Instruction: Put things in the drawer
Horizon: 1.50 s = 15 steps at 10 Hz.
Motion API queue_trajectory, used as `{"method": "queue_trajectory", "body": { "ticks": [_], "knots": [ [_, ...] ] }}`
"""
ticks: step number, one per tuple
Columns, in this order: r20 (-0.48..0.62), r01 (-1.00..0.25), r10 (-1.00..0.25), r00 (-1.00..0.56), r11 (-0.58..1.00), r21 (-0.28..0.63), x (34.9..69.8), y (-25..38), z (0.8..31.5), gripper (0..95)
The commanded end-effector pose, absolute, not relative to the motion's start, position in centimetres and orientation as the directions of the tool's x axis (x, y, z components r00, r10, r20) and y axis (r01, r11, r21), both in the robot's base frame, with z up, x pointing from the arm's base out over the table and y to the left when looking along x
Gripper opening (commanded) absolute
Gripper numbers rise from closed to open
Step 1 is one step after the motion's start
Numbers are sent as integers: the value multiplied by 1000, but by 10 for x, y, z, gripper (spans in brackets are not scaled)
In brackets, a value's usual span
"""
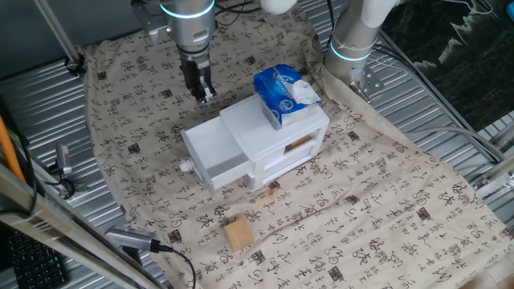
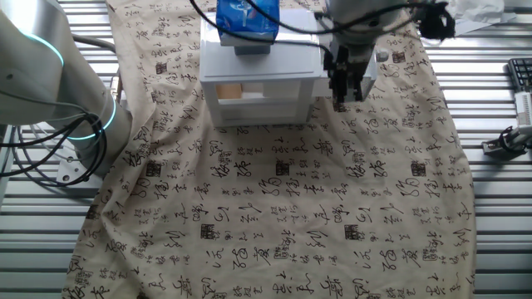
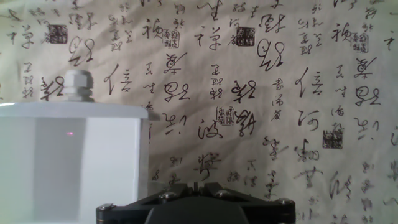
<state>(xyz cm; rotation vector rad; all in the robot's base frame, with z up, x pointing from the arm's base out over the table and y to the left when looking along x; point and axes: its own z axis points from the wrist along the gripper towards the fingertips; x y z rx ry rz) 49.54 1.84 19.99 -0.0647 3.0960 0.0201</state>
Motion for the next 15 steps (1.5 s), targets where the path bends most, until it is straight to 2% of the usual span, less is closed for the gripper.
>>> {"method": "queue_trajectory", "body": {
  "ticks": [1, 10, 15],
  "knots": [
    [-46, -36, -36, -998, 999, 13, 500, 23, 199, 0],
    [-34, -11, -10, -999, 1000, 16, 534, 55, 231, 0],
    [-31, -30, -30, -999, 999, 16, 534, 55, 232, 0]
  ]
}}
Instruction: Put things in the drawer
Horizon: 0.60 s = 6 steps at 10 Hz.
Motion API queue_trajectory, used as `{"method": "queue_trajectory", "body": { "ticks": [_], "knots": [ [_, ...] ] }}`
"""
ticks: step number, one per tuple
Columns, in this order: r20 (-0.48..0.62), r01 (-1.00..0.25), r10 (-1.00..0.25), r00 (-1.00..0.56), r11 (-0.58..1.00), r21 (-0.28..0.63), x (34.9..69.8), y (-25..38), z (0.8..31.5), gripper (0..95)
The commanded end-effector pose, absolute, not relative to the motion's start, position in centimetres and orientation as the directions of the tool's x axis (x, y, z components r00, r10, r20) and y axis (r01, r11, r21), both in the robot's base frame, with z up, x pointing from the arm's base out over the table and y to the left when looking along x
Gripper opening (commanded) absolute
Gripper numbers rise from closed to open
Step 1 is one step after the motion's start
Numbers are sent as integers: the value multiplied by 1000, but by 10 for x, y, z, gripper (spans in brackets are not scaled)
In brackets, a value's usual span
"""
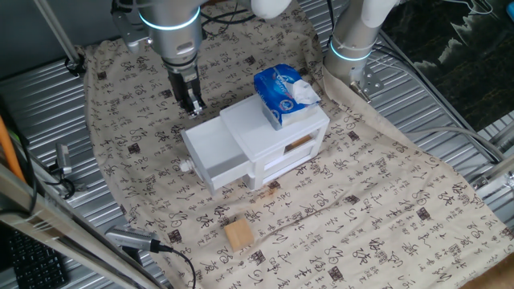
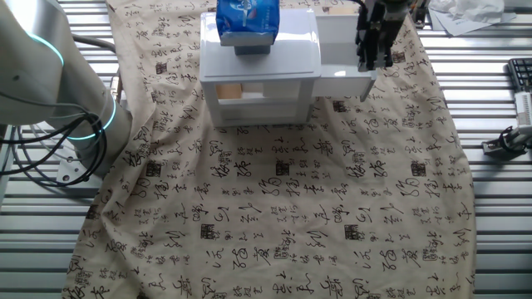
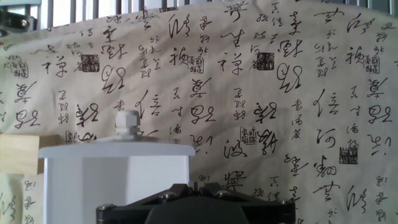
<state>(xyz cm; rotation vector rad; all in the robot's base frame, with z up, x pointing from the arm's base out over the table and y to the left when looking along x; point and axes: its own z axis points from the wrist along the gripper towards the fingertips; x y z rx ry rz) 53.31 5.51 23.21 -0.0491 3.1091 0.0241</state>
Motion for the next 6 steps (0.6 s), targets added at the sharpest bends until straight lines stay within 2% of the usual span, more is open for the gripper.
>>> {"method": "queue_trajectory", "body": {
  "ticks": [1, 3, 6],
  "knots": [
    [-32, -26, -26, -999, 999, 19, 534, 55, 232, 0],
    [-34, -34, -34, -999, 999, 6, 534, 55, 232, 0],
    [-28, -219, -219, -975, 975, 18, 534, 55, 232, 0]
  ]
}}
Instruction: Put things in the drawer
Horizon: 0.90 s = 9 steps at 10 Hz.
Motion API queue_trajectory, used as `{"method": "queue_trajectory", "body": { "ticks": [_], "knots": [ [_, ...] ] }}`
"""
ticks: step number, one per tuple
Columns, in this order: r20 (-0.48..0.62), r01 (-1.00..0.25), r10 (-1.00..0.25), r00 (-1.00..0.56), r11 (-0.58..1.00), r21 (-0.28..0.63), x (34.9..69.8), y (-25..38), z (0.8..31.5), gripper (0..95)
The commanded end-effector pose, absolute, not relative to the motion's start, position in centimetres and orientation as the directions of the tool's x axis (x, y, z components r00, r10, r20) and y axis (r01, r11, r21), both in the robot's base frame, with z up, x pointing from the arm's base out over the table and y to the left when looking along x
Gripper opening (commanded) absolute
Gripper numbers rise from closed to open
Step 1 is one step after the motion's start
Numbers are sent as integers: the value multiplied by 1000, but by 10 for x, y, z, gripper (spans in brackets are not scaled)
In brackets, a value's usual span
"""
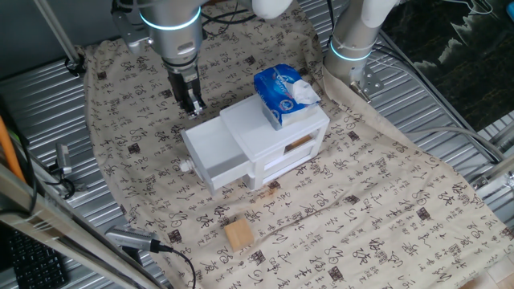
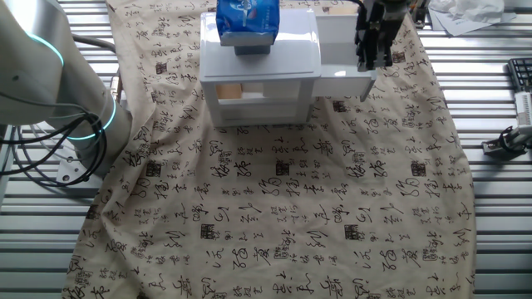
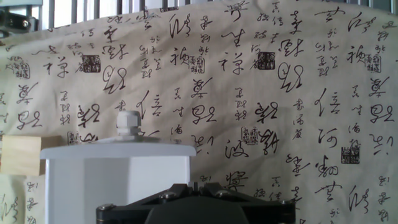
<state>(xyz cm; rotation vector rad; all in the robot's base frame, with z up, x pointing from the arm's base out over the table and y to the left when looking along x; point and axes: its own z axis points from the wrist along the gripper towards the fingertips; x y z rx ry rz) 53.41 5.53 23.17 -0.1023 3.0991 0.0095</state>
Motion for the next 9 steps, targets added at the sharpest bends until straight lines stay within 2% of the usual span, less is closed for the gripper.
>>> {"method": "queue_trajectory", "body": {
  "ticks": [1, 9],
  "knots": [
    [-20, -257, -257, -966, 966, 22, 534, 55, 232, 0],
    [-23, -278, -278, -960, 960, 38, 534, 57, 233, 0]
  ]
}}
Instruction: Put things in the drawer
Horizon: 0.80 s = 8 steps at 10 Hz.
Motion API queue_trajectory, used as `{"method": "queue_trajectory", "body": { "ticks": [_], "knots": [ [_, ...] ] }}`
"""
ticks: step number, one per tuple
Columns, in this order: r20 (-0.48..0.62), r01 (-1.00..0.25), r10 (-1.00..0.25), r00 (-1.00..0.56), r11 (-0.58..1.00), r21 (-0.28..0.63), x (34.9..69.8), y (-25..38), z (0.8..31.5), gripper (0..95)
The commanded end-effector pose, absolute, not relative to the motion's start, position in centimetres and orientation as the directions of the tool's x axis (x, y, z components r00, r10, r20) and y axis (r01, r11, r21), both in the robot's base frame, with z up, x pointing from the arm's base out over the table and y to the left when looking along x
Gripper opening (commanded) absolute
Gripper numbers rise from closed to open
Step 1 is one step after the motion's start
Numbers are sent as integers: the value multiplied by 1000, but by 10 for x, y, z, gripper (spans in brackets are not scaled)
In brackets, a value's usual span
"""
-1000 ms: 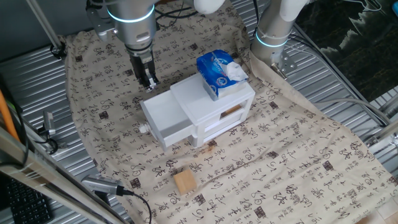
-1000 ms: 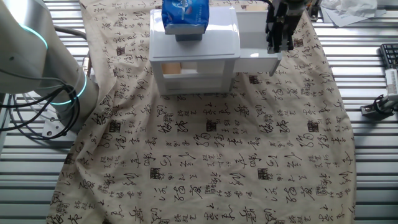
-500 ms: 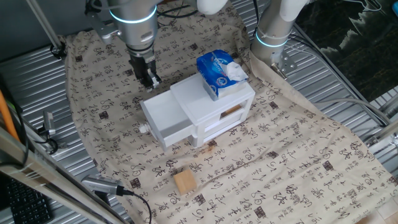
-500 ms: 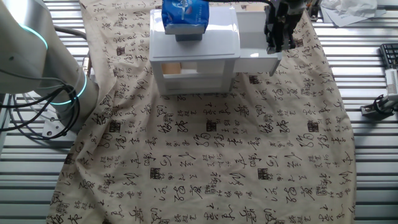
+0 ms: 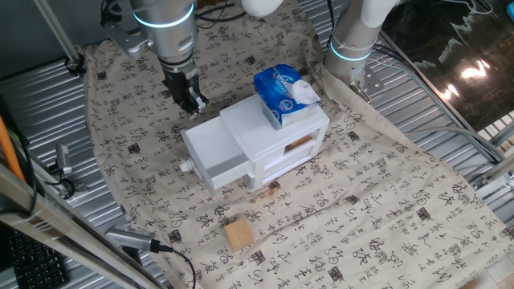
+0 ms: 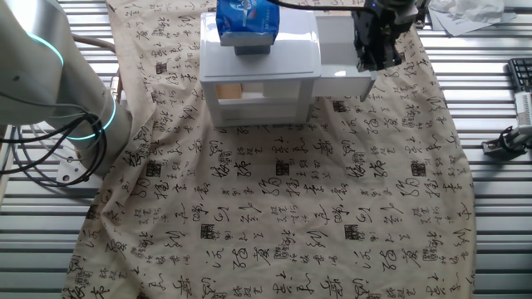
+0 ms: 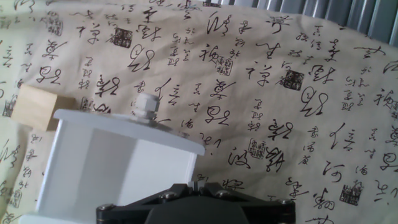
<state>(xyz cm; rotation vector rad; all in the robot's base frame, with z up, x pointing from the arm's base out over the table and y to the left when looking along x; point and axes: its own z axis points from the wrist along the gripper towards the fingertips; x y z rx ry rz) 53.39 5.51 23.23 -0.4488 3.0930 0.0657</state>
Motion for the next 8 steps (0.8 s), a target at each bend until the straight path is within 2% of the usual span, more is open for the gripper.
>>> {"method": "queue_trajectory", "body": {
  "ticks": [1, 8],
  "knots": [
    [-20, -253, -252, -967, 967, 36, 534, 66, 237, 0],
    [-32, -44, -43, -999, 999, 19, 522, 145, 250, 0]
  ]
}}
